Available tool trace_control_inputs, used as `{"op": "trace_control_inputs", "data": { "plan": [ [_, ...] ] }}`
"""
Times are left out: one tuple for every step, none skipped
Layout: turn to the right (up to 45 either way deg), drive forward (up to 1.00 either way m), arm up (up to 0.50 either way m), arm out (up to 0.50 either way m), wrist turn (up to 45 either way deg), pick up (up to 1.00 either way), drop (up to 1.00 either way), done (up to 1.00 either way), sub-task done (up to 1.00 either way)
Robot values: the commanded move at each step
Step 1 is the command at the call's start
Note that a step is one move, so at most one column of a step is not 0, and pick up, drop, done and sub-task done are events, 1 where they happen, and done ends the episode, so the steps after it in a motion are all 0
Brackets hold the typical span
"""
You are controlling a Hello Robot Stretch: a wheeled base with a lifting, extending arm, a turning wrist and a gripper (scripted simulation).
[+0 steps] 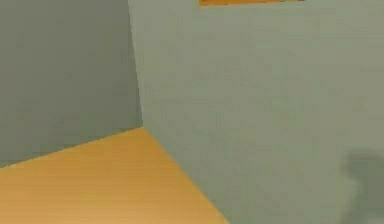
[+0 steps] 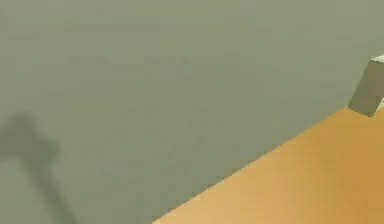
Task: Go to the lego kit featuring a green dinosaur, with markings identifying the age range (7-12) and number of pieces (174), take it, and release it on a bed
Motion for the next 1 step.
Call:
{"op": "trace_control_inputs", "data": {
  "plan": [
    [-45.0, 0.0, 0.0, 0.0, 0.0, 0.0, 0.0, 0.0, 0.0]
  ]
}}
